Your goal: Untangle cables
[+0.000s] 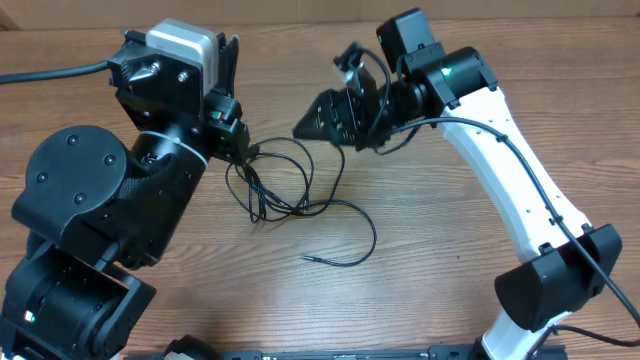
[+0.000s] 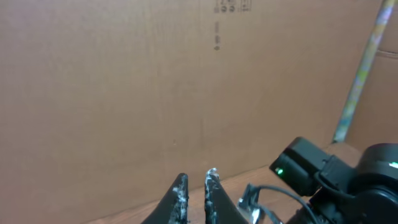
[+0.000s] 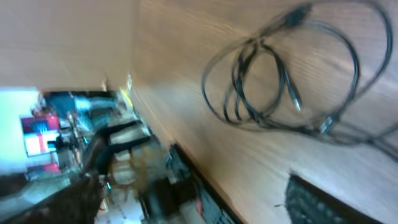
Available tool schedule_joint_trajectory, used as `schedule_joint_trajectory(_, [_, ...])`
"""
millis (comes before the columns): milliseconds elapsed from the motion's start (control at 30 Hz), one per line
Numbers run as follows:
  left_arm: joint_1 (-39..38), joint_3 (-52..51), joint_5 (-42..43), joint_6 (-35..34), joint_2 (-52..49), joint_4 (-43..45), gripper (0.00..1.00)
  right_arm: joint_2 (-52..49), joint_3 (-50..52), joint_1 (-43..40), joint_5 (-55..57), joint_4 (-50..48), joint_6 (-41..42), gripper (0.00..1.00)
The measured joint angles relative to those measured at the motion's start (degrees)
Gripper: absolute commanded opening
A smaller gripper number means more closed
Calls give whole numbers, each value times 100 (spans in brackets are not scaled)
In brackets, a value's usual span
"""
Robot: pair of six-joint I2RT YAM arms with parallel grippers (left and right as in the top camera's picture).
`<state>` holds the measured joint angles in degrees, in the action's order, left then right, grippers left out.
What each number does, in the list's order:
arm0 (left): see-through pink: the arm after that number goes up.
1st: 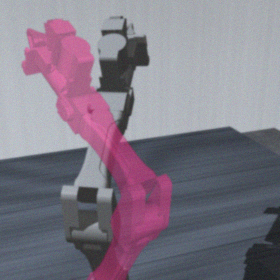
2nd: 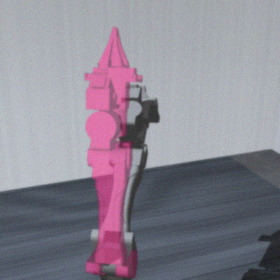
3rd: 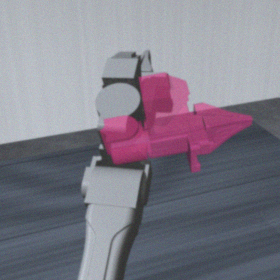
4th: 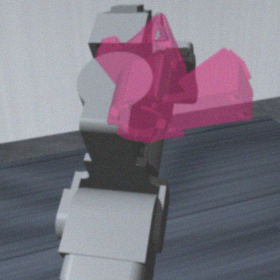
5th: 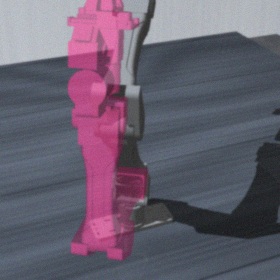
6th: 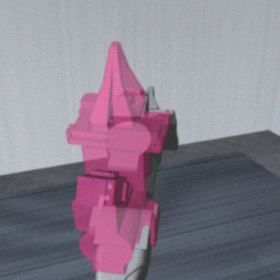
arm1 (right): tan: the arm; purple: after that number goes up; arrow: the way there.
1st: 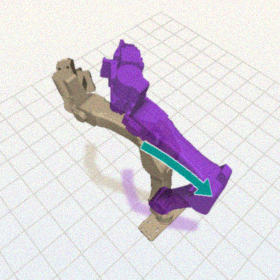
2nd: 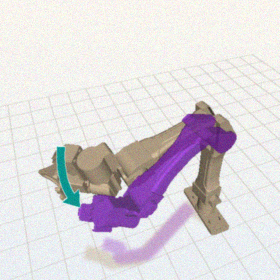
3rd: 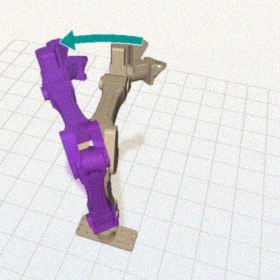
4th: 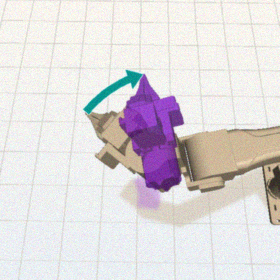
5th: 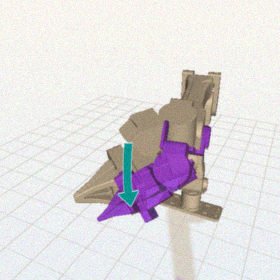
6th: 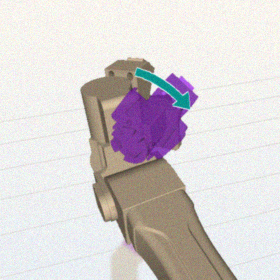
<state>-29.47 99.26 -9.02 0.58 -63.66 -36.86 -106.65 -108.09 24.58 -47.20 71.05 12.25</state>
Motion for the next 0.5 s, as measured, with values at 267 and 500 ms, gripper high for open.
schedule_joint_trajectory(267, [0, 0, 199, 0, 2, -201, 4, -2, 140, 743, 588, 319, -962, 96])
schedule_joint_trajectory(500, [0, 0, 26, -256, 42, -391, 4, -2, 557, 1722, 1169, -505, -1510, 100])
